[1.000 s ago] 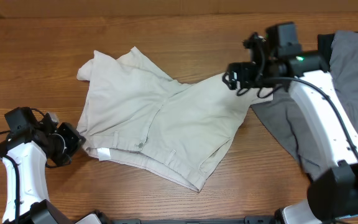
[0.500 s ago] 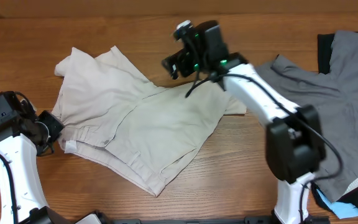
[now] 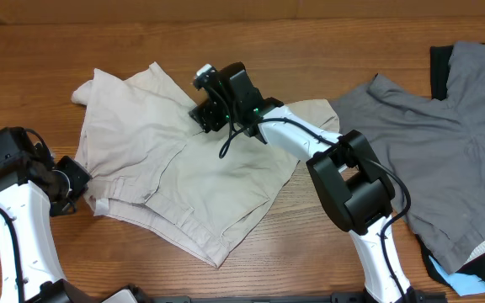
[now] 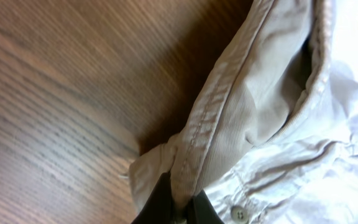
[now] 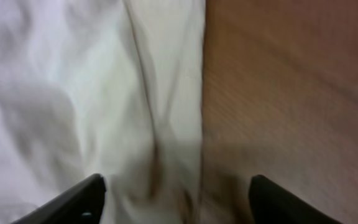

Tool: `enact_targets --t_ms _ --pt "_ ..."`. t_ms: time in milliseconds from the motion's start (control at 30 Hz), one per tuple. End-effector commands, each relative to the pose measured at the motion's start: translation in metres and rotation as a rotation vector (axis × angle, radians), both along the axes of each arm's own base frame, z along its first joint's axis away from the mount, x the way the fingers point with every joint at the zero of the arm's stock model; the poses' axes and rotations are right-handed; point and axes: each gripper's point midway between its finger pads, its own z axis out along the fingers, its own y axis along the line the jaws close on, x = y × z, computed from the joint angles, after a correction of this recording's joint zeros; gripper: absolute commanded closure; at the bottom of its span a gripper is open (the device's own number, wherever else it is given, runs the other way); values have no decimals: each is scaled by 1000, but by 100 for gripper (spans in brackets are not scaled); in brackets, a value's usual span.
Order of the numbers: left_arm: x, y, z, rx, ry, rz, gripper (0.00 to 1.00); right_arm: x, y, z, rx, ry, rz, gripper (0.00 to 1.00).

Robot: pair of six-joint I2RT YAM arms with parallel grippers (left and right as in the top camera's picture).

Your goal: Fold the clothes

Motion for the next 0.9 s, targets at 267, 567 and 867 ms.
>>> enact_targets --t_ms 267,567,867 --pt "31 19 17 95 -132 14 96 -55 -106 -70 -301 496 -295 53" --pt "90 21 -7 91 -235 -59 96 -154 -100 -70 -341 1004 -544 53" --pt "118 33 6 126 -297 -64 96 -182 -91 -53 -423 1014 -507 48"
